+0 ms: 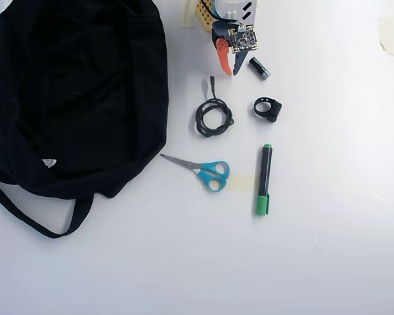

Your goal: Put the cable into the black bag

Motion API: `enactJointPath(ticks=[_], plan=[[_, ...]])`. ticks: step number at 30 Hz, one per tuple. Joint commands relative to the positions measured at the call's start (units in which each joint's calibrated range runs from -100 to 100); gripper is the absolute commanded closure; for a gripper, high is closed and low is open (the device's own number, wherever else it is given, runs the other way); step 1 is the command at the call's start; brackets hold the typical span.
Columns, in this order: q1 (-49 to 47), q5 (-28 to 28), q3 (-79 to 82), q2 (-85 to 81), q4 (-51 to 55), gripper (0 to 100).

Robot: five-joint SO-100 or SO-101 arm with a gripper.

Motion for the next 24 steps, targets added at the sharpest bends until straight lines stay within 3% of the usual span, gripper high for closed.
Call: enactJointPath(ticks=[1,10,24], plan=[[-0.26,-0.13,1.36,0.58,-0.1,98],[-0.34,-0.13,-8.79,4.73,-1.65,98],[-0.34,-0.18,-38.89,35.68,-15.17,98]])
